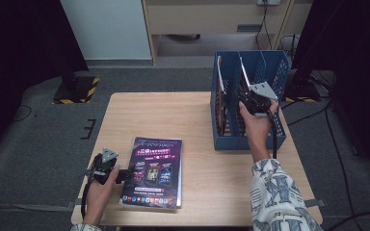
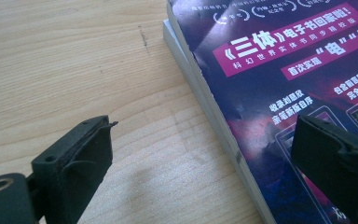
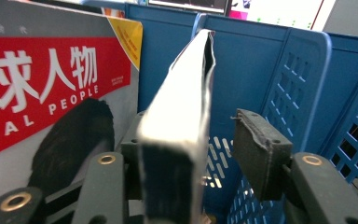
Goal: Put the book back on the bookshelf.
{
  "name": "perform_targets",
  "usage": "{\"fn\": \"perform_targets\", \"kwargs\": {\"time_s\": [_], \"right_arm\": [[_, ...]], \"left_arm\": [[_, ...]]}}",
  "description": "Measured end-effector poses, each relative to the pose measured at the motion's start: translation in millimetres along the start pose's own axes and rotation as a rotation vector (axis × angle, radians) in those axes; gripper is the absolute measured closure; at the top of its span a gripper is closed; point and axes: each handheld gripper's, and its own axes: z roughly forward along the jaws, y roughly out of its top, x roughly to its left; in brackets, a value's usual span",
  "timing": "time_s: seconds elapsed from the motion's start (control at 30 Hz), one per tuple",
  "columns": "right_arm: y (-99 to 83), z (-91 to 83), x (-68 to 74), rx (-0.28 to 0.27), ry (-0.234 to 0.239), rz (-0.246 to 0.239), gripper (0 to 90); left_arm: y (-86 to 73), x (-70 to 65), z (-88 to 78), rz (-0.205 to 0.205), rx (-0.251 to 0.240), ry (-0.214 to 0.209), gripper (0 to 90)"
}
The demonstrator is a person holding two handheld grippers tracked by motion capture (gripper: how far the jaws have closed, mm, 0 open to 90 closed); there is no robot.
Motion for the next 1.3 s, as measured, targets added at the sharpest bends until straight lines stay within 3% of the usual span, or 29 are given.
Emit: {"fn": "perform_targets", "kwargs": {"time_s": [0.2, 0.57, 0.83, 1.17, 1.3], "right_arm": [[-4.6, -6.9, -0.7, 0.003, 0.008, 0.020, 37.8], [-12.0, -20.5, -2.9, 0.062, 0.100, 0.084, 18.7], [-18.3, -37.1, -2.8, 0.063, 0.127, 0.098, 13.8], [-36.1, -70.6, -0.3, 0.059, 0.178, 0.110, 11.1], [-45.3, -85.9, 4.7, 0.051, 0.194, 0.084, 10.0]], "left_arm": [[0.3, -1.5, 0.3, 0.003, 0.001, 0.000, 4.9], [0.4, -2.3, 0.6, 0.007, 0.004, 0.002, 4.8], [0.4, -2.2, 0.5, 0.008, 0.003, 0.004, 4.9], [0.4, -1.8, 0.1, 0.005, -0.001, 0.003, 4.9], [0.6, -1.0, -1.7, 0.001, -0.010, 0.004, 5.1]]}}
